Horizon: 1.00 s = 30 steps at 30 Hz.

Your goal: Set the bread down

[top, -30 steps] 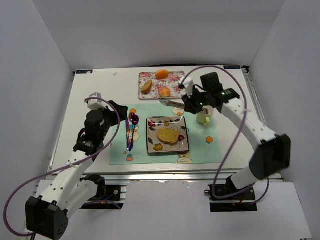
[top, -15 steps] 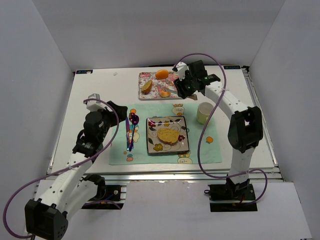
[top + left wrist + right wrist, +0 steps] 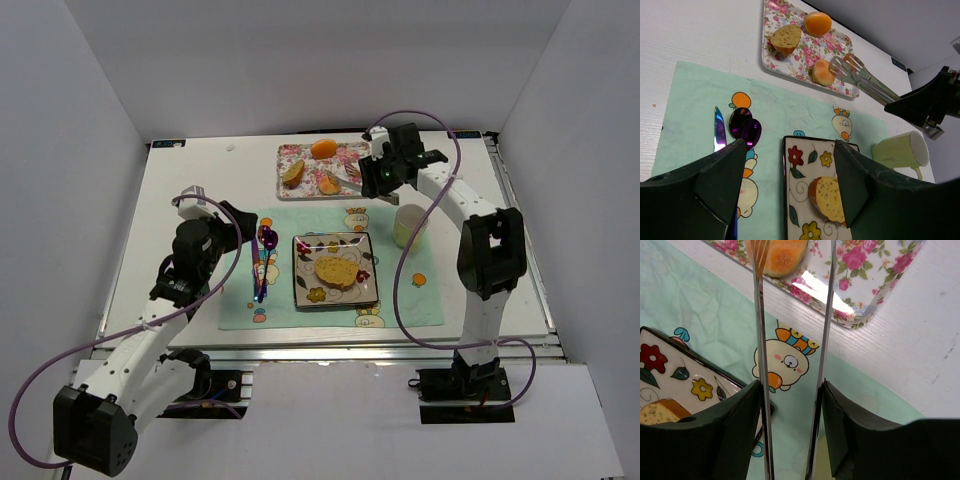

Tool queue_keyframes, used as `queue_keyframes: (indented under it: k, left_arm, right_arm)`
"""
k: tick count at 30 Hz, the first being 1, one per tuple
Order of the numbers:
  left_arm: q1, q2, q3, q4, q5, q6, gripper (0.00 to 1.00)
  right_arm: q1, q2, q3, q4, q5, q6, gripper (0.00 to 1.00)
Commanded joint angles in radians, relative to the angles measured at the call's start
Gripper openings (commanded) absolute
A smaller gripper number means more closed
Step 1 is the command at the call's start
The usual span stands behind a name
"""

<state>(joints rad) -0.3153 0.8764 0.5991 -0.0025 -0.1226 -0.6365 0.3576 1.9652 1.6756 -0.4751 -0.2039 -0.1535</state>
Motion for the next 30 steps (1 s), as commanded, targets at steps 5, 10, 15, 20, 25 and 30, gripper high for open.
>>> queue_keyframes:
  k: [5,10,15,20,25,30]
  left_arm:
    - [0.005,0.003,0.033,0.015,0.009,0.001,0.8]
    - [0.005,0.006,0.045,0.009,0.003,0.0,0.8]
    - [0.005,0.004,0.054,-0.022,-0.003,0.0,0.8]
    - [0.005,-0.002,0.044,-0.019,-0.005,-0.008,0.8]
    - [0.005,0.002,0.041,-0.011,0.003,-0.011,0.8]
    - [0.005,0.004,0.056,-0.022,-0.002,-0.003,0.8]
  right_arm:
    - [-0.023,0.043,0.013,0.027,-0.138,0.124,0.56]
    - [-0.026,0.083,0.026,0.029,-0.216,0.199,0.56]
    - [-0.037,0.069,0.019,0.035,-0.252,0.256,0.55]
    - [-0.046,0.035,-0.01,0.043,-0.241,0.31,0.56]
    - [-0.046,0.029,-0.05,0.056,-0.242,0.333,0.53]
    - [-0.049,0.049,-0.044,0.056,-0.236,0.332,0.39]
